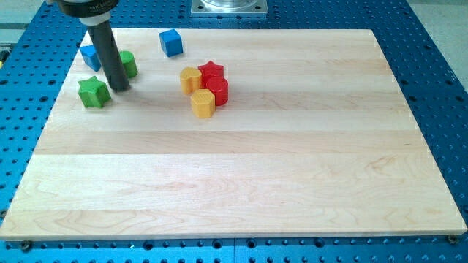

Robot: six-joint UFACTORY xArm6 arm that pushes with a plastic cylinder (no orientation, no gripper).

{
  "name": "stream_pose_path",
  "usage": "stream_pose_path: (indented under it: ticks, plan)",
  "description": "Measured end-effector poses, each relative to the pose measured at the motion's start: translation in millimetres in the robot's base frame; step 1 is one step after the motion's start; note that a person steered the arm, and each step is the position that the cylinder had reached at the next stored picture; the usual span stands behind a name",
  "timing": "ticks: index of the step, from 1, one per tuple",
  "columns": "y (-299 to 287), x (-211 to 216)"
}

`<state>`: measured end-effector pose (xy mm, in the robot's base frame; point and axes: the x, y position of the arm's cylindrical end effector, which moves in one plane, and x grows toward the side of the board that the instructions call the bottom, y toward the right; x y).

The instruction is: Move the green circle towards the bottom of the board

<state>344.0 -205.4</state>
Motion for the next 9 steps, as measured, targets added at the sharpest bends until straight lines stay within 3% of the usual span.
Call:
stream_pose_path:
  ticks: [1,3,4,7,8,9]
  plan:
    - [-35,-11]
    - [-19,-67]
    - [28,-35]
    - [91,109]
    - [84,144]
    - [32,142]
